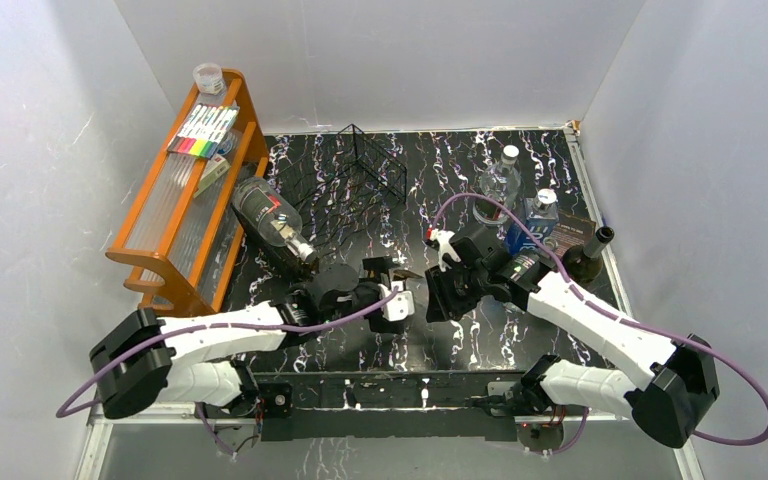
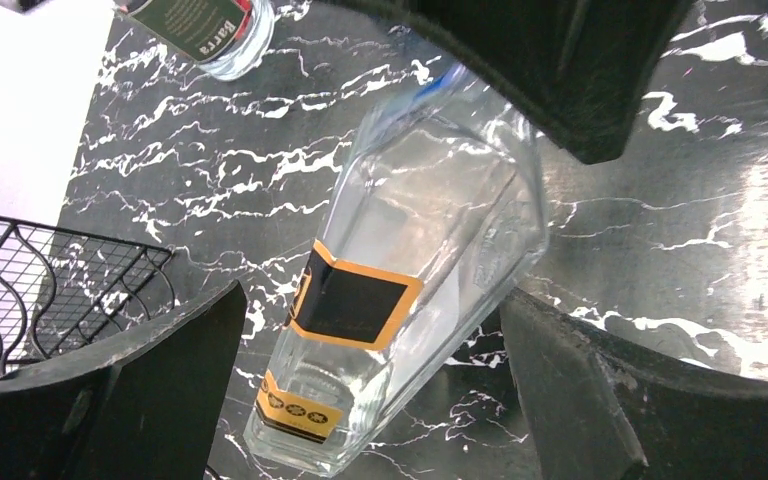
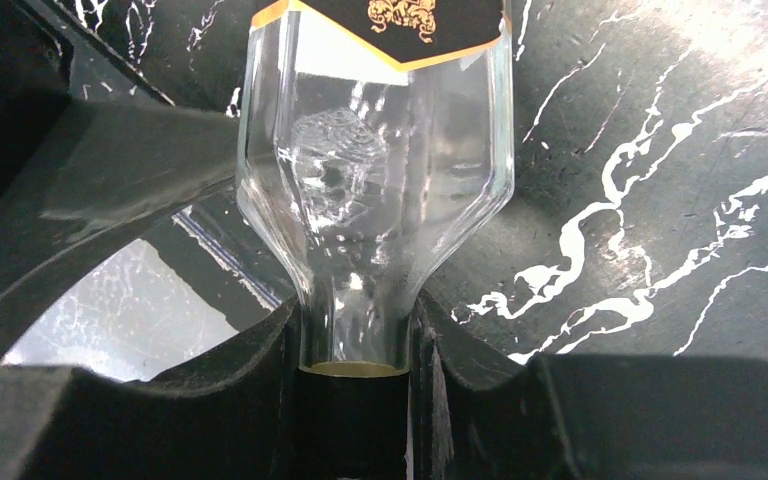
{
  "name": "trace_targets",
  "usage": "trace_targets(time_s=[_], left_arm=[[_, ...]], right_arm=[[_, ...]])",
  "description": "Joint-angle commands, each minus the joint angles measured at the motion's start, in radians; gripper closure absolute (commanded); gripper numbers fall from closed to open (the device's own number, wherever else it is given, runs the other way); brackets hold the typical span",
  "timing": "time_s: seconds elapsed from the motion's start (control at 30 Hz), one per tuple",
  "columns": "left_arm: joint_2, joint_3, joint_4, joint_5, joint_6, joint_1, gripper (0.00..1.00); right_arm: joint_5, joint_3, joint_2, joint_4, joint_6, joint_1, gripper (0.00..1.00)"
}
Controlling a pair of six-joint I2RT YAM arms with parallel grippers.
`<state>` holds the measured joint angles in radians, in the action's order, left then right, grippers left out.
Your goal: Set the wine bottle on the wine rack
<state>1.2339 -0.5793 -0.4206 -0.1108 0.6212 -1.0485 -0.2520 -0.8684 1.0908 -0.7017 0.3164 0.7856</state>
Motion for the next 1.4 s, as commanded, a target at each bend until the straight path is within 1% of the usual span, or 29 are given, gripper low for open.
trace_targets(time_s=[0.0,0.17,0.23,0.3,0.33,0.37,0.4,0.43,0.47,0.53,0.57,0.6,0.63,0.67,0.73,0.8,0.83,0.9,0.97,1.07,1.2,1.27,1.37], left_arm=[[-0.095,-0.066,0.037,0.007,-0.037,0.012,0.02],[-0.138,-0.042,0.056,0.006,-0.116,0.030,0.02],[-0.113,-0.018,0.043,0.008,-0.132,0.042,0.02],[-0.063,-0.032,0.070,-0.052,-0.138,0.080,0.02],[-0.023,-0.052,0.100,-0.151,-0.121,0.121,0.02],[-0.002,-0.073,0.125,-0.205,-0.098,0.139,0.02],[0.039,-0.110,0.215,-0.304,-0.036,0.154,0.02],[0.085,-0.125,0.256,-0.301,0.009,0.157,0.02],[0.112,-0.114,0.235,-0.281,0.027,0.168,0.02],[0.161,-0.084,0.106,-0.247,0.076,0.182,0.02],[0.196,-0.090,0.078,-0.272,0.141,0.183,0.09],[0.195,-0.074,0.058,-0.278,0.151,0.183,0.18],[0.192,-0.055,0.026,-0.276,0.160,0.180,0.25],[0.188,-0.037,-0.008,-0.269,0.167,0.177,0.34],[0.178,-0.005,-0.073,-0.256,0.177,0.169,0.47],[0.173,0.006,-0.090,-0.241,0.196,0.156,0.55],[0.173,0.011,-0.095,-0.237,0.212,0.146,0.59],[0.175,0.023,-0.122,-0.223,0.231,0.135,0.64],[0.176,0.035,-0.154,-0.215,0.241,0.125,0.66],[0.172,0.037,-0.174,-0.211,0.234,0.120,0.67],[0.153,0.044,-0.230,-0.200,0.151,0.120,0.68],[0.140,0.051,-0.269,-0.191,0.101,0.120,0.68],[0.139,0.048,-0.283,-0.194,0.064,0.120,0.68]], right_arm=[[-0.001,-0.010,-0.037,0.123,-0.010,0.003,1.00],[0.007,0.006,-0.055,0.149,-0.004,0.003,1.00],[-0.034,0.019,-0.030,0.148,-0.005,0.004,1.00],[-0.065,0.025,-0.006,0.138,-0.005,0.003,1.00],[-0.080,0.025,0.001,0.130,-0.010,0.003,1.00],[-0.091,0.020,0.007,0.124,-0.008,0.003,1.00],[-0.098,-0.001,0.023,0.093,-0.011,0.003,1.00],[-0.116,-0.016,0.027,0.075,-0.017,0.003,1.00],[-0.133,-0.024,0.024,0.066,-0.018,0.003,1.00],[-0.174,-0.037,0.013,0.043,-0.025,0.003,1.00],[-0.187,-0.057,0.010,0.009,-0.029,0.001,1.00],[-0.199,-0.059,0.014,0.003,-0.029,0.001,1.00],[-0.206,-0.058,0.020,0.002,-0.026,0.001,1.00],[-0.212,-0.054,0.027,0.006,-0.020,0.001,0.95],[-0.229,-0.049,0.048,0.015,-0.017,0.001,0.81],[-0.241,-0.053,0.068,0.023,-0.022,0.001,0.74],[-0.251,-0.054,0.082,0.033,-0.025,0.001,0.69],[-0.270,-0.059,0.105,0.046,-0.034,0.001,0.62],[-0.296,-0.068,0.138,0.047,-0.051,0.001,0.56],[-0.319,-0.082,0.181,0.040,-0.077,0.001,0.51],[-0.336,-0.064,0.207,0.062,-0.088,0.001,0.42],[-0.339,-0.043,0.202,0.088,-0.082,0.001,0.40],[-0.343,-0.021,0.201,0.112,-0.074,0.001,0.36]])
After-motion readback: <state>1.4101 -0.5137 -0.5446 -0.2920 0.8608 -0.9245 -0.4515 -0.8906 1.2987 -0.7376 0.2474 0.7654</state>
